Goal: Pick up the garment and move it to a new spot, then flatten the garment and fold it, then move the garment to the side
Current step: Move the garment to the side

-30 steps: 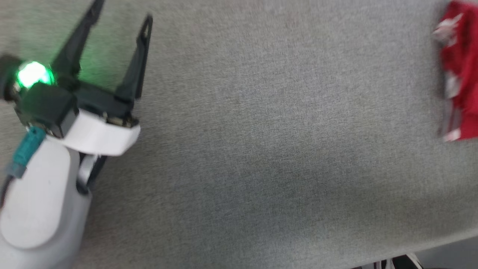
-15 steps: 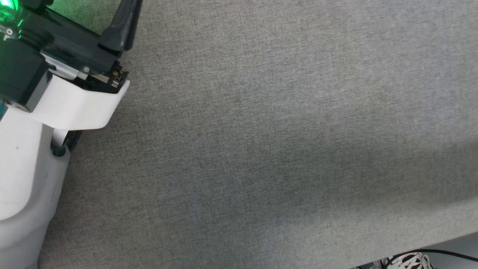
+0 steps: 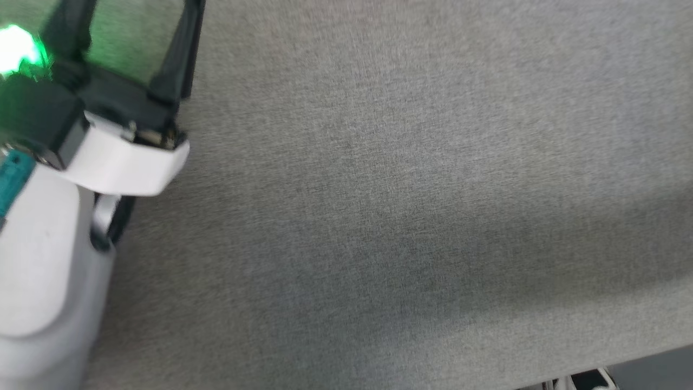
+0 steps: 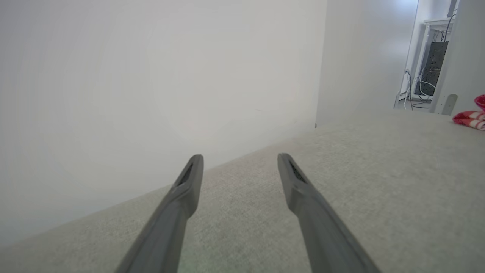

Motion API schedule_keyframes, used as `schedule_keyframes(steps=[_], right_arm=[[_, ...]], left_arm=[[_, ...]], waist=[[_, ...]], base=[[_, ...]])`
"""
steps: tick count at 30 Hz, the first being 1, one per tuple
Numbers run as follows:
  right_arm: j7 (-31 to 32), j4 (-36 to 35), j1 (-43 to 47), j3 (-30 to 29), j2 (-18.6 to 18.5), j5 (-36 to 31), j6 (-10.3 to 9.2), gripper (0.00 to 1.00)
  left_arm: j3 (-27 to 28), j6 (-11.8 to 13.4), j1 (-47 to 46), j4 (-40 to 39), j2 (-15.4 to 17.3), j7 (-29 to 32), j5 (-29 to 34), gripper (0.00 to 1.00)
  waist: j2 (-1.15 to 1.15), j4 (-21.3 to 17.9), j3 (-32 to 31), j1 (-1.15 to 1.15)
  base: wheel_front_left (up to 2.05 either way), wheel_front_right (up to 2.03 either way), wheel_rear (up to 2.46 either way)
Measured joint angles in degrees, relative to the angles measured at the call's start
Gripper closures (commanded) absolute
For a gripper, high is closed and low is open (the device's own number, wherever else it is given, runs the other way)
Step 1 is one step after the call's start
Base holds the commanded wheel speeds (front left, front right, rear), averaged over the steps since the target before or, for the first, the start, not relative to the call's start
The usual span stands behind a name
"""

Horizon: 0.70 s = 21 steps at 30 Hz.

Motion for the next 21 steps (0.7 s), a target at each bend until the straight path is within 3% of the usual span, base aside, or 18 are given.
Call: schedule_keyframes(steps=[10,21], right_arm=[[-2.68,-8.45,6.07,10.22,3.52,4.49,0.00,0.00],[-4.85,-18.56,17.56,17.33,8.16,5.04,-0.01,0.00]], left_arm=[[6.08,0.08,14.88,2.78,-7.45,0.05,-0.08,0.00],[11.72,0.07,27.83,6.11,-13.77,0.08,-0.16,0.00]], waist=[[0.00,3.38,-10.61,0.00],[0.00,10.73,-22.67,0.00]], base=[[0.00,0.00,0.00],[0.00,0.00,0.00]])
